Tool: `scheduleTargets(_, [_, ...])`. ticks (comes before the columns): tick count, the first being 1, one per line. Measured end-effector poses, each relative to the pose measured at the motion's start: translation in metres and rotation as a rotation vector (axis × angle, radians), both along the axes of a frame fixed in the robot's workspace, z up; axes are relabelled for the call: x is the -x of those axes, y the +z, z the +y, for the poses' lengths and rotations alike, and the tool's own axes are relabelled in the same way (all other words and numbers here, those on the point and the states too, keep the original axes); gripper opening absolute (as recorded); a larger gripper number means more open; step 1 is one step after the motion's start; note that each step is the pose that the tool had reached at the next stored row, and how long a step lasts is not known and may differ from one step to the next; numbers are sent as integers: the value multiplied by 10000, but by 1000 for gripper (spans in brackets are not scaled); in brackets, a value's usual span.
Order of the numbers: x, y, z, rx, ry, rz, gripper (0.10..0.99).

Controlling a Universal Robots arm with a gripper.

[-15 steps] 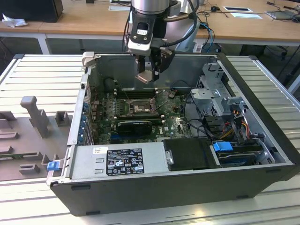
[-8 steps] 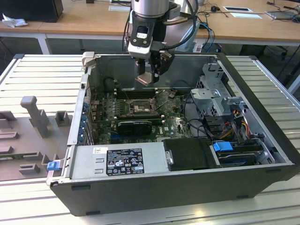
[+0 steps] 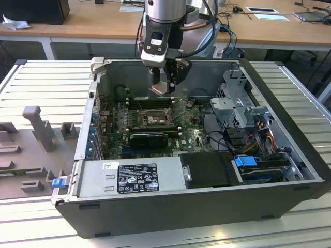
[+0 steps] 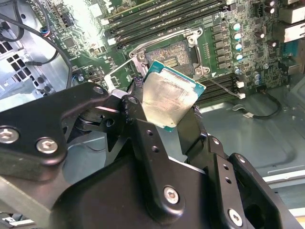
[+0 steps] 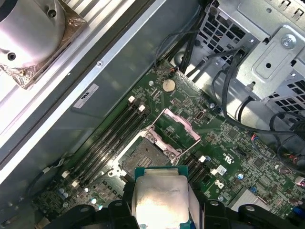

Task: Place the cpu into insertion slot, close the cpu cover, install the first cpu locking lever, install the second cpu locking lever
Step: 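Place the cpu into insertion slot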

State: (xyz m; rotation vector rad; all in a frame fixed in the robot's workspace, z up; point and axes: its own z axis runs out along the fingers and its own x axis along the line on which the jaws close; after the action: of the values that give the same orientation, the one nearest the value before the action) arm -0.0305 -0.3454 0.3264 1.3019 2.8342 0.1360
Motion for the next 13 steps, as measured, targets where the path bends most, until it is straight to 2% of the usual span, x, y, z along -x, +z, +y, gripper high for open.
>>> scheduleTargets(8, [0,-25,0,-2,-404,-1,529])
scheduleTargets(13, [0,-53,0,0,-1180,-1,529])
